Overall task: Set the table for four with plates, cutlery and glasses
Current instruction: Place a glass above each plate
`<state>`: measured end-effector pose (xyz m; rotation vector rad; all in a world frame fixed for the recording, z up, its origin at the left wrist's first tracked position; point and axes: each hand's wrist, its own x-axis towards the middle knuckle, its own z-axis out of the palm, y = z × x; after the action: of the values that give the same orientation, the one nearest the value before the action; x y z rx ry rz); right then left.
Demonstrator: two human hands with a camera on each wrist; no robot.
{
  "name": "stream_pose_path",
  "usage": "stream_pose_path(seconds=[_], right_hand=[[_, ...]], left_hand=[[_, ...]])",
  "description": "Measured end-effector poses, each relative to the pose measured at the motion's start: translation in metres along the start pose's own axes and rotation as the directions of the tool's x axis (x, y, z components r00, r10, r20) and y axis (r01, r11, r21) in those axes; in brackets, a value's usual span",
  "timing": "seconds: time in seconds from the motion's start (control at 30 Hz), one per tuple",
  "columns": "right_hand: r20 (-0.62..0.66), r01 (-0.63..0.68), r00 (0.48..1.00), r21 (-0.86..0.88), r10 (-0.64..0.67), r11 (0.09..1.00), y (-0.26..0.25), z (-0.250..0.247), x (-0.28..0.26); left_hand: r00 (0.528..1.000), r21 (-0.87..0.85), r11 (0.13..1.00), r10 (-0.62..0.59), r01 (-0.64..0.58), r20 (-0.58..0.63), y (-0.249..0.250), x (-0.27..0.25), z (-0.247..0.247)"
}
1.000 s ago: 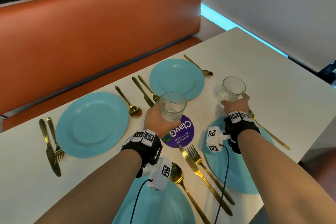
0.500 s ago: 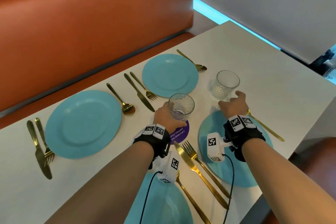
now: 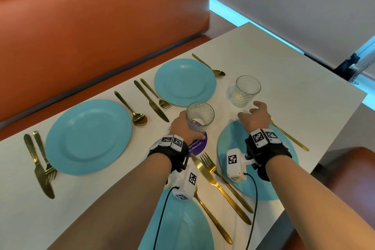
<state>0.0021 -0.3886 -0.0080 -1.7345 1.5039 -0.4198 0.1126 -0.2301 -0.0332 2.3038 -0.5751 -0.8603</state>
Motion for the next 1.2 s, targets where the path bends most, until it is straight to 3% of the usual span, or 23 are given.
stream_pose_path(seconds=[0.2,0.4,0.8,0.9,1.03,1.2], right_hand=[[-0.028,0.002,1.000,-0.008,-0.002,1.000,0.006,-0.011,-0.026],[-0.044,0.048,0.998,-0.048,-0.050,0.998,0.009,-0.017,-0.092],[0.103,0.092,0.990,0.039,-0.096,0.995,0.025,0.022,-0.311],[0.229,0.070,0.970,0.046,-0.079,0.996,0.027,0.042,-0.355],[0.366,0.151,0.923,-0.061,-0.119,0.987,0.021,0.078,-0.405],[0.492,0.267,0.852,-0.112,-0.180,0.957,0.004,0.127,-0.454]], left_hand=[[1.000,0.032,0.999,-0.021,0.022,-0.019,-0.013,-0.021,-0.015],[0.997,-0.022,1.000,-0.017,0.016,-0.077,-0.037,-0.066,-0.039],[0.981,-0.273,0.958,0.031,-0.083,-0.190,-0.165,-0.258,-0.077],[0.979,-0.325,0.945,-0.034,-0.034,-0.201,-0.203,-0.294,-0.084],[0.964,-0.331,0.941,-0.151,0.072,-0.219,-0.252,-0.322,-0.099],[0.860,-0.332,0.889,-0.416,0.316,-0.296,-0.313,-0.343,-0.129]])
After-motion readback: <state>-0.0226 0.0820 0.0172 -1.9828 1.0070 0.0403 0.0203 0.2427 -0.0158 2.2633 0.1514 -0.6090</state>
